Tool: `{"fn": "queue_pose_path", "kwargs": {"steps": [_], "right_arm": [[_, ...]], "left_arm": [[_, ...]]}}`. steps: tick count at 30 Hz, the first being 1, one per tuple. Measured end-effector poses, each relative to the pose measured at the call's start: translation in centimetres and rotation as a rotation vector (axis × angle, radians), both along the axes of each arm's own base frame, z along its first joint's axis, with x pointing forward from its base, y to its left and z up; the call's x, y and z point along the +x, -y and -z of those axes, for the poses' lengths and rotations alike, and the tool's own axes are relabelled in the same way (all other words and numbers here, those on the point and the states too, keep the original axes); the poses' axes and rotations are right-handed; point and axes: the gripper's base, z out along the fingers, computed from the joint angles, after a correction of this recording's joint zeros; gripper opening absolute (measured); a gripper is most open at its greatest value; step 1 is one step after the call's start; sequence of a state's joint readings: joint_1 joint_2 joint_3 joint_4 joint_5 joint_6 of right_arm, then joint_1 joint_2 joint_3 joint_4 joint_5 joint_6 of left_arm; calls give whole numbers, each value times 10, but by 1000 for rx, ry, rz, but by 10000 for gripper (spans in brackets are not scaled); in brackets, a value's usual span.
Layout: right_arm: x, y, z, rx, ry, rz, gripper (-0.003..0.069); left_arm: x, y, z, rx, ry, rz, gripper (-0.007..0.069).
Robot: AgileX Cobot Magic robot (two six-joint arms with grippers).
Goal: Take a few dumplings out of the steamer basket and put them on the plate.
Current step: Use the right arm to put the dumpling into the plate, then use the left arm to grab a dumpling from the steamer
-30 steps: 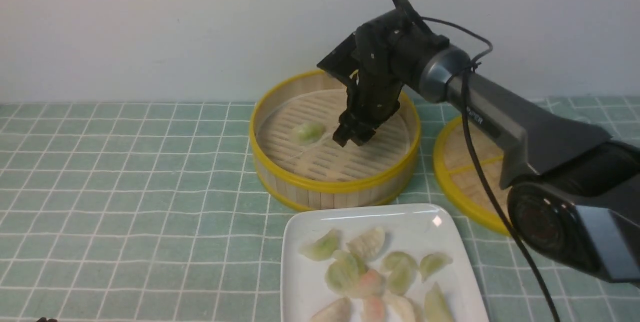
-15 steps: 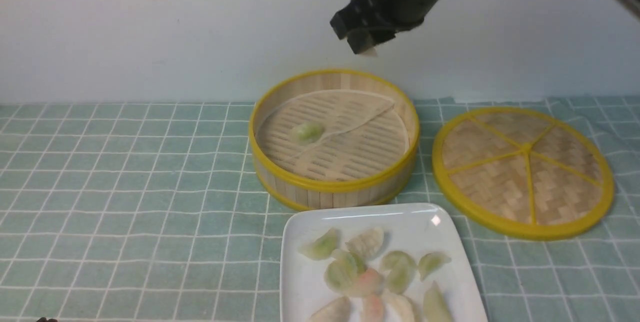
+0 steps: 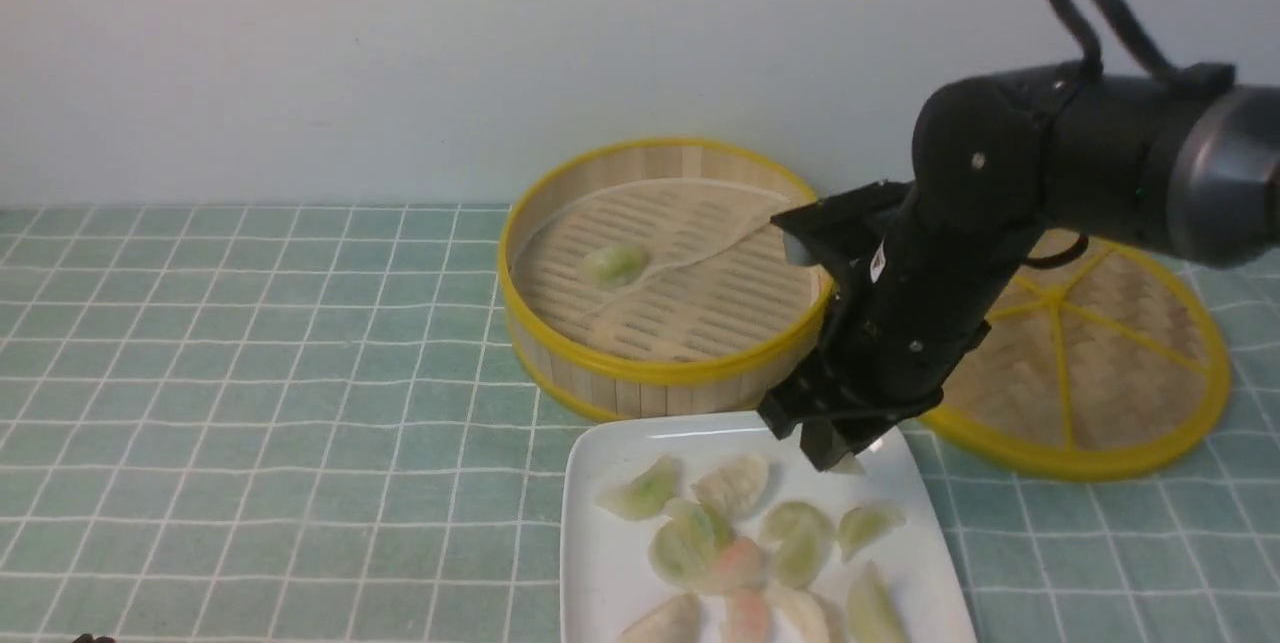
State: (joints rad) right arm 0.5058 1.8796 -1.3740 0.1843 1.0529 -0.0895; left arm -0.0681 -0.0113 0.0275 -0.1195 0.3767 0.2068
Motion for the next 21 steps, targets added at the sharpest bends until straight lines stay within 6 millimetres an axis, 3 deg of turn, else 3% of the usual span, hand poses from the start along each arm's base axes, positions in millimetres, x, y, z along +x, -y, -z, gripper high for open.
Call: {"fn": "queue_pose_path", "kwargs": {"steps": [7, 9, 12, 15, 18, 19, 20, 21], "right_arm": [[6, -1, 4, -12, 36, -7, 493], [5, 0, -4, -19, 25, -10, 503], [-5, 3, -36, -14, 27, -10, 417], [-27, 13, -105, 50, 160, 13, 195], [-68, 40, -175, 142, 333, 65, 32], [-72, 42, -180, 150, 344, 68, 27], [-101, 60, -213, 211, 440, 94, 2], [-121, 72, -231, 252, 495, 110, -4]], "left_arm": [[0, 0, 0, 0, 0, 0, -6], [0, 0, 0, 0, 0, 0, -6], [0, 0, 0, 0, 0, 0, -6], [0, 0, 0, 0, 1, 0, -6], [0, 0, 0, 0, 1, 0, -6], [0, 0, 0, 0, 1, 0, -6], [0, 0, 0, 0, 1, 0, -6], [0, 0, 0, 0, 1, 0, -6]]}}
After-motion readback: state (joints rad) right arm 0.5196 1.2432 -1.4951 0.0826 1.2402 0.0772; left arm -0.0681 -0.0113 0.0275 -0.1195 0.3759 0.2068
